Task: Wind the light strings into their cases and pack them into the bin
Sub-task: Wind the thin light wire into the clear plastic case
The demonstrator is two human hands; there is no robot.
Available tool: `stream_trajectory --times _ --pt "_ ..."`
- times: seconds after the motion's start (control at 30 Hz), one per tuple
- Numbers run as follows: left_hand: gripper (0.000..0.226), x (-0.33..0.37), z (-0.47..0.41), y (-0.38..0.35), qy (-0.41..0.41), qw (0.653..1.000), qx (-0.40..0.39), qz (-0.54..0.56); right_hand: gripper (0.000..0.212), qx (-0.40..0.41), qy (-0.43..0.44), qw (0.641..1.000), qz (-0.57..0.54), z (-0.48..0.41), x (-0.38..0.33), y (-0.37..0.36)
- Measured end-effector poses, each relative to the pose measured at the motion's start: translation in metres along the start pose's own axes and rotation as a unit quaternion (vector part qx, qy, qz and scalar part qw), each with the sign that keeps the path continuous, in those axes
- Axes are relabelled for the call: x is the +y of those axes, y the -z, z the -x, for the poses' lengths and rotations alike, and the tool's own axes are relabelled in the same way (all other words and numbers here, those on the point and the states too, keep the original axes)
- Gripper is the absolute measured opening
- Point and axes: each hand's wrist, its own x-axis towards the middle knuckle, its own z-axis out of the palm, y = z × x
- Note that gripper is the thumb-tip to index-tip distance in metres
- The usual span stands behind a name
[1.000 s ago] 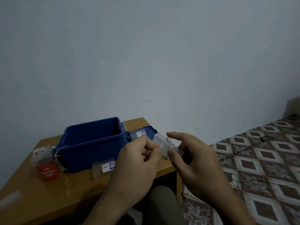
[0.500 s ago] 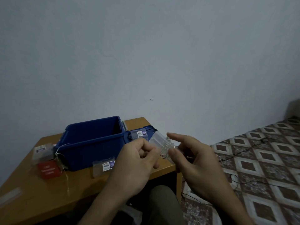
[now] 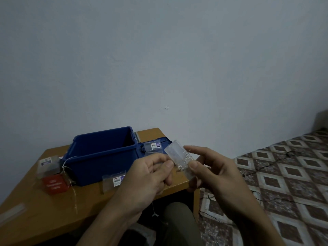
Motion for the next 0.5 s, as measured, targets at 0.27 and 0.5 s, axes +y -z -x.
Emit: stream_trajectory --times 0.27,0.5 --pt "0.021 -0.0046 -0.0026 -0.0022 -0.015 1.000 0.000 -0.023 0.025 0.002 -0.014 1.000 -0.020 -0.0002 0.0007 0.0010" --pt "0.020 -0.0049 -0.0030 -0.0034 -0.022 0.999 -0.009 -0.029 0.024 0.008 0.005 1.000 -0.015 -0.0012 0.0017 0.0019"
